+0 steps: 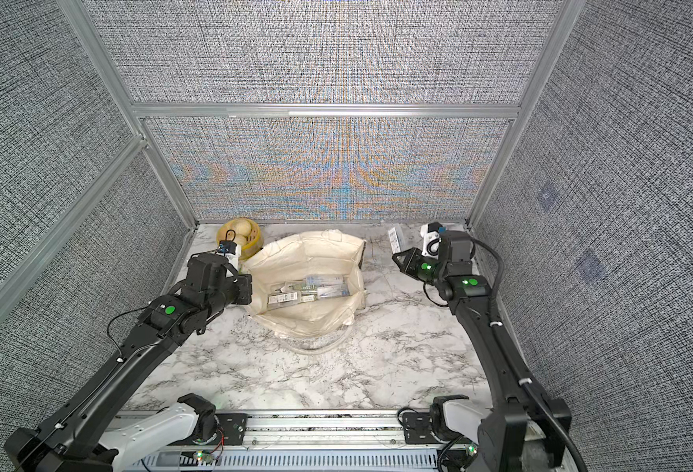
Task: Take out the compass set from the canvas bag
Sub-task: Place the compass set at the center of the board.
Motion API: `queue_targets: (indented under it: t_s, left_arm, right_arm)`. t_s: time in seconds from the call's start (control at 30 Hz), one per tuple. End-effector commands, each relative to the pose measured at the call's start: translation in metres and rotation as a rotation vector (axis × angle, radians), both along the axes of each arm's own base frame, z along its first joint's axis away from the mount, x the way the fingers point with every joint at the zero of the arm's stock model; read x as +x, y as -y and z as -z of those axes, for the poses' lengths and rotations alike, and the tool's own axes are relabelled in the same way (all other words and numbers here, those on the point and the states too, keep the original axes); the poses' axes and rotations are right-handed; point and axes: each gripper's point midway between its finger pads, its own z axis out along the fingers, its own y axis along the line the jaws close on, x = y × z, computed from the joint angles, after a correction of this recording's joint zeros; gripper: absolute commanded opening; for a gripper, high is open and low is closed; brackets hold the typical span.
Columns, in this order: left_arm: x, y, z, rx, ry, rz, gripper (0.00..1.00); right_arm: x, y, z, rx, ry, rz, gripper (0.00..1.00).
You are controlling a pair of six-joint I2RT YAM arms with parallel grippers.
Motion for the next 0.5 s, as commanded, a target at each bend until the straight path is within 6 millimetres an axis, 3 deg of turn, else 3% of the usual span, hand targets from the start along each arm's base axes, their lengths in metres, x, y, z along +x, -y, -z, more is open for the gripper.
queue_targets:
  t_s: [0.0,0.07,0.17,0.47]
  left_arm:
    - [0.002,0.005,-0.005,-0.006,0.023,0.034,0.00]
    - [0.002,0.008,-0.007,-0.008,0.029,0.050,0.00]
    - [0.003,0.010,-0.005,-0.005,0.025,0.063,0.00]
    - [0.000,0.013,-0.003,-0.024,0.028,0.082,0.00]
  right_arm:
    - [0.016,-0.003,0.038,0.085,-0.060,0.041,0.00]
    - [0.018,-0.007,0.076,0.086,-0.142,0.030,0.00]
    - [0.020,-0.009,0.112,0.078,-0.203,0.038,0.00]
    - [0.017,-0.015,0.172,0.048,-0.297,0.036,0.04]
